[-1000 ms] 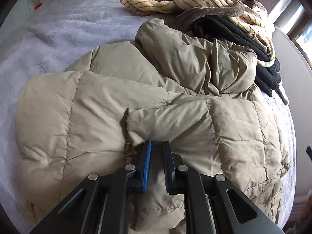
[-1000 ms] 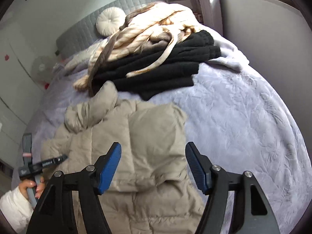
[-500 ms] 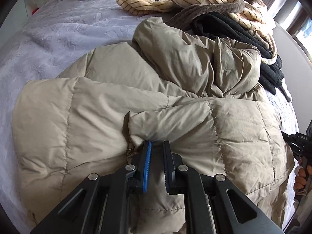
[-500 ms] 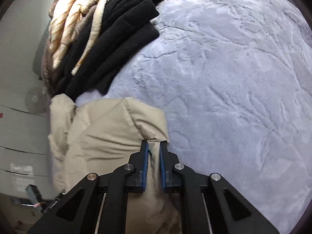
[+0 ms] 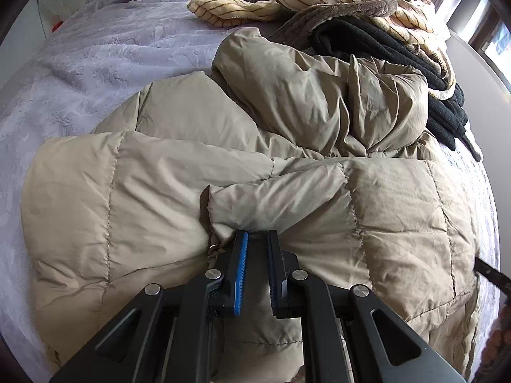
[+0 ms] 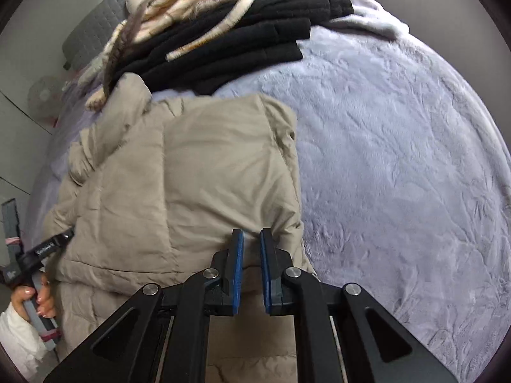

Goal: Fold large clothes

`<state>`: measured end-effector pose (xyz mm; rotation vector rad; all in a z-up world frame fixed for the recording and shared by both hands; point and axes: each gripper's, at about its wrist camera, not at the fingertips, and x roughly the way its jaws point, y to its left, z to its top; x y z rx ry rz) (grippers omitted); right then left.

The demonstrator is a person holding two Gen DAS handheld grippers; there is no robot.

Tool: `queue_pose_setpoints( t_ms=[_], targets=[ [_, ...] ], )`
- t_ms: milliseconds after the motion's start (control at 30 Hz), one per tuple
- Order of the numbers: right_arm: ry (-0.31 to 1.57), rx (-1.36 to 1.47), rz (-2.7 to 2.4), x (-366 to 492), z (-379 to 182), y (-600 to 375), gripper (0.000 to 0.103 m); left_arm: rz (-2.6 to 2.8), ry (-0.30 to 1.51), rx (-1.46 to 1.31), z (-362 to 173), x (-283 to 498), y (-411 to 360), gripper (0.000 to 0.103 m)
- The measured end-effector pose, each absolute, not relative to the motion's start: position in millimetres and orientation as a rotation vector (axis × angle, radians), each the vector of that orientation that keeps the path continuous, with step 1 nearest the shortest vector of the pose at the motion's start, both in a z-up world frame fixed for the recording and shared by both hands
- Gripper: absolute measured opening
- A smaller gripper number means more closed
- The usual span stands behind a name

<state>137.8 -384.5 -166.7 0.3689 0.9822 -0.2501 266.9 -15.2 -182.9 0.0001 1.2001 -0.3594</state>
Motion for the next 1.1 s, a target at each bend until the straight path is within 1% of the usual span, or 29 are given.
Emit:
queue_pose_setpoints(
  t_ms=[67,200,300,367,500,533,633,733,1000,1100],
  targets=[
    [0.976,0.382,-0.26,137.6,-173.2,-388.5,0.005,-0.35,1.202,0.005,-179.2,267.3,-12.6,0.013],
    [0.971,0.364,-0.275,132.8,-164.0,-384.3,0.005,-0.269,1.18,-0.004,-155.9,260.6,8.1,0.013],
    [0.971,0.369,-0.271,125.6,-162.3,-384.1,0.005,-0.314,1.164,-0.053,-135.8,237.0,22.0,0.013],
    [0.97,0.369,-0.274,119.1,-162.2,-380.5,0.005,-0.35,1.162,-0.023,-132.8,219.4,18.3,0.013],
    [0.981,0.337,-0.282,113.9,-163.2,-373.1,0.006,-0.314,1.201,0.079,-156.2,204.6,4.0,0.013],
    [0.983,0.335,-0.281,112.3,-163.3,-372.4,0.006,-0.304,1.222,0.077,-169.9,206.1,3.7,0.014],
    [1.001,0.343,-0.28,107.9,-161.0,-372.8,0.006,-0.291,1.243,0.029,-183.5,211.3,9.2,0.014],
    [1.013,0.349,-0.285,96.7,-153.7,-374.3,0.01,-0.26,1.242,0.05,-169.0,210.2,8.3,0.014],
    [1.092,0.417,-0.25,48.8,-141.3,-373.6,0.01,-0.184,1.275,0.052,-126.6,168.1,16.2,0.014],
    [1.117,0.419,-0.229,34.1,-136.4,-368.3,0.015,-0.169,1.289,0.055,-113.7,148.1,16.2,0.014]
  ],
)
